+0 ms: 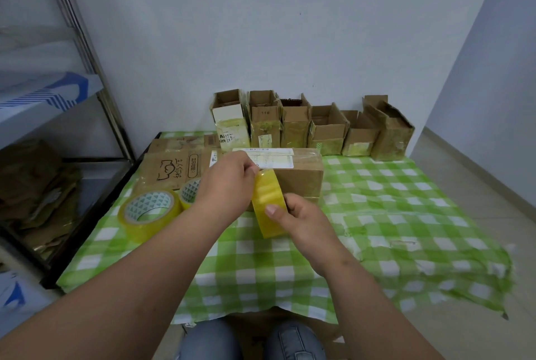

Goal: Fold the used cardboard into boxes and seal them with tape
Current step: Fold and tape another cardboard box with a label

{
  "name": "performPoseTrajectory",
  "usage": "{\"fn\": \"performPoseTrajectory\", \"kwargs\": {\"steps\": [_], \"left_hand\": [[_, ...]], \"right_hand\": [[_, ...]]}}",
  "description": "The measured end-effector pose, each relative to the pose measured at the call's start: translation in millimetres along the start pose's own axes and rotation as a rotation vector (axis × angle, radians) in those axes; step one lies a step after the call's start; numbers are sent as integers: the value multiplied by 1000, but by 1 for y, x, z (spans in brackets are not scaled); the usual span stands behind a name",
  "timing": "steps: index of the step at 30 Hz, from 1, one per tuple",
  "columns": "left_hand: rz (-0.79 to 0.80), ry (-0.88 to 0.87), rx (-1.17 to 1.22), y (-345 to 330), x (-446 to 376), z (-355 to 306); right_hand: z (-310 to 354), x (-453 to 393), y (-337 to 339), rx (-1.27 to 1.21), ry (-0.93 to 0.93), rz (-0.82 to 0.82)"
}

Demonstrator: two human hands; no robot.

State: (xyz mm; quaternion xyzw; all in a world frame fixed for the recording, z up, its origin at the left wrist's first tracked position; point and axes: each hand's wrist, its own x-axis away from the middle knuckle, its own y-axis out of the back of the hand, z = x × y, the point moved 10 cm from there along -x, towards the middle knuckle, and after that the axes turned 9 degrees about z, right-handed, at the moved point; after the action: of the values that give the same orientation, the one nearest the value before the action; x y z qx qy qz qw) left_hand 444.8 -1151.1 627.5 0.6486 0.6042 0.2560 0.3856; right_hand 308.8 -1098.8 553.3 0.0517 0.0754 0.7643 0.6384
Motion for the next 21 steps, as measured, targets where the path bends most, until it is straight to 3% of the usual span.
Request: {"fn": "performPoseTrajectory", "kwargs": {"steps": [8,12,16,18,21], "left_hand": [[-73,15,207,3,0,3],[-93,-132,228,0,-1,-11],[-51,-296,262,-9,1,-28],[-7,-335,288,-14,2,-33],[99,-296,455,-21,-1,-31]], "right_hand": [[13,-8,20,267,-10,-75],[19,-13,34,346,-9,-122],[25,-20,33,380,-20,-69],[24,-22,33,350,-35,-51],[14,-21,35,37,-50,-55]]}}
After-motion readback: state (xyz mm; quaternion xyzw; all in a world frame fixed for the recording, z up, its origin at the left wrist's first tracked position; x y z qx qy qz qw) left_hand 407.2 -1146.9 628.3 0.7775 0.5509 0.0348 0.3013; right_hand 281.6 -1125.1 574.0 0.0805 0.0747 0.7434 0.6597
